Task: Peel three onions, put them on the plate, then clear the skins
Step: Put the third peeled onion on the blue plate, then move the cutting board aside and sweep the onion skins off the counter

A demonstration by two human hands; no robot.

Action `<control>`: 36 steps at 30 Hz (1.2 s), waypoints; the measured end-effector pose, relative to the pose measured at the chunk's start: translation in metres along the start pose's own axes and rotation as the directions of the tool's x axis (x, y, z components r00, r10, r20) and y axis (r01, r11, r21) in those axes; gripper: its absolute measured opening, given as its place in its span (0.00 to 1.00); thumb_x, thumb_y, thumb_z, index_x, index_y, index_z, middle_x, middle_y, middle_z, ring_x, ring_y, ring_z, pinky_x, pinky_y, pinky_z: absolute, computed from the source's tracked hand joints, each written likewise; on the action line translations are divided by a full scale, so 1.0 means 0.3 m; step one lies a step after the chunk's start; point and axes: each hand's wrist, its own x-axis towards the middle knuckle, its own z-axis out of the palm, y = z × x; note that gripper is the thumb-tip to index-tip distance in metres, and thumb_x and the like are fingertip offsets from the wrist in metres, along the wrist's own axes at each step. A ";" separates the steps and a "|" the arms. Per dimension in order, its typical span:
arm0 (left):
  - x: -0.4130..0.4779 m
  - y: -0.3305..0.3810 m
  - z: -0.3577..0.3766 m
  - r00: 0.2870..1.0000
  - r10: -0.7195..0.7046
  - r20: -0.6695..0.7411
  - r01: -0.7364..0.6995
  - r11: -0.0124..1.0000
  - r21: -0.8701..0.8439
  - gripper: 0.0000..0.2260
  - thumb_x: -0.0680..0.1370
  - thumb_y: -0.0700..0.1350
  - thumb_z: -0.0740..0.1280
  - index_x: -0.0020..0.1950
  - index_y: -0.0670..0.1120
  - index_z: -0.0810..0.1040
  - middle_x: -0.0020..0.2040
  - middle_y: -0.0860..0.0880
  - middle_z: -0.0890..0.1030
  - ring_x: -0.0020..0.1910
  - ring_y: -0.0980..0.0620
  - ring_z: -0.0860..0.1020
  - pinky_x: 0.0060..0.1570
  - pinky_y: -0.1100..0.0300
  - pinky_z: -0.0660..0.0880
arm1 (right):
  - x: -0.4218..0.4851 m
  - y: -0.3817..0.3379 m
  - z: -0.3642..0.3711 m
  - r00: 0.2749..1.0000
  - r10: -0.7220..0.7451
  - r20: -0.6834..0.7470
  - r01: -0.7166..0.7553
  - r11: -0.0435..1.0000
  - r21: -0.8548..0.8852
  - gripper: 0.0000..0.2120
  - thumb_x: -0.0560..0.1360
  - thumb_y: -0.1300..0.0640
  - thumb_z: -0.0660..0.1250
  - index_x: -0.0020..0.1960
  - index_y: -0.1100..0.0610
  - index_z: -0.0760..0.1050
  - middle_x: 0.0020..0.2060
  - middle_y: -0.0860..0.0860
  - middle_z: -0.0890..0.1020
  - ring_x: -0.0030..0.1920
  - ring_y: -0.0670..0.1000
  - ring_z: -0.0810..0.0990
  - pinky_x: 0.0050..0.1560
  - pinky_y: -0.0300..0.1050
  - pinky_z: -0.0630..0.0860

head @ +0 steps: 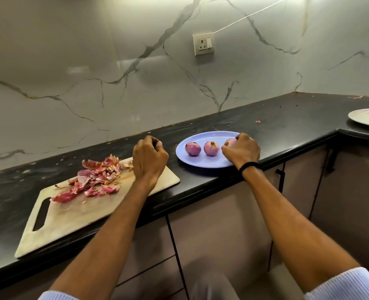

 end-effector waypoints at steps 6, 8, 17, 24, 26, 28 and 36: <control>-0.010 0.012 0.033 1.000 0.005 -0.003 -0.005 1.000 0.013 0.03 0.79 0.44 0.64 0.47 0.46 0.77 0.45 0.45 0.80 0.46 0.45 0.77 0.47 0.48 0.78 | 0.025 0.045 0.042 0.997 0.007 0.077 0.008 0.982 -0.190 0.16 0.74 0.47 0.67 0.55 0.58 0.77 0.56 0.60 0.80 0.67 0.63 0.69 0.67 0.56 0.66; -0.010 0.012 0.035 1.000 0.011 -0.008 -0.010 1.000 0.022 0.03 0.79 0.43 0.64 0.47 0.46 0.77 0.45 0.45 0.80 0.47 0.45 0.77 0.48 0.48 0.77 | 0.033 0.056 0.054 0.993 0.017 0.113 0.005 0.980 -0.200 0.21 0.75 0.45 0.68 0.61 0.58 0.74 0.61 0.61 0.78 0.72 0.62 0.62 0.71 0.59 0.61; -0.030 0.011 -0.030 0.997 -0.004 -0.072 0.010 0.997 0.075 0.12 0.77 0.41 0.69 0.59 0.44 0.76 0.54 0.44 0.79 0.55 0.45 0.74 0.52 0.53 0.73 | 0.001 0.071 0.074 0.997 0.003 0.082 0.013 0.981 -0.194 0.28 0.74 0.52 0.69 0.70 0.62 0.66 0.63 0.65 0.75 0.75 0.65 0.56 0.73 0.64 0.55; -0.049 -0.014 -0.149 0.995 0.016 -0.101 -0.005 0.994 0.113 0.13 0.76 0.40 0.70 0.60 0.44 0.75 0.55 0.44 0.78 0.56 0.45 0.73 0.54 0.53 0.74 | -0.050 -0.010 0.061 0.989 -0.143 -0.026 0.138 0.981 -0.138 0.25 0.72 0.57 0.70 0.66 0.65 0.70 0.63 0.66 0.75 0.73 0.67 0.61 0.72 0.62 0.59; -0.053 -0.028 -0.196 0.994 0.019 -0.107 -0.005 0.991 0.133 0.13 0.76 0.40 0.70 0.60 0.44 0.75 0.56 0.44 0.77 0.56 0.45 0.73 0.53 0.57 0.71 | -0.083 -0.064 0.056 0.975 -0.218 -0.041 0.214 0.973 -0.087 0.22 0.73 0.57 0.69 0.63 0.65 0.73 0.58 0.66 0.78 0.67 0.66 0.69 0.68 0.58 0.64; -0.054 -0.052 -0.241 0.993 0.008 -0.115 0.011 0.987 0.158 0.13 0.77 0.41 0.70 0.61 0.44 0.75 0.56 0.44 0.77 0.57 0.46 0.73 0.53 0.58 0.66 | -0.117 -0.120 0.054 0.962 -0.273 0.000 0.272 0.960 -0.058 0.20 0.73 0.59 0.67 0.63 0.65 0.74 0.53 0.66 0.80 0.59 0.65 0.75 0.61 0.54 0.68; -0.073 -0.171 -0.387 0.979 -0.082 -0.188 0.114 0.980 0.163 0.13 0.77 0.42 0.68 0.61 0.44 0.74 0.56 0.43 0.77 0.56 0.46 0.73 0.52 0.58 0.66 | -0.288 -0.274 0.139 0.868 -0.419 0.266 0.416 0.907 0.068 0.08 0.75 0.60 0.65 0.51 0.62 0.78 0.46 0.60 0.83 0.50 0.59 0.79 0.44 0.42 0.66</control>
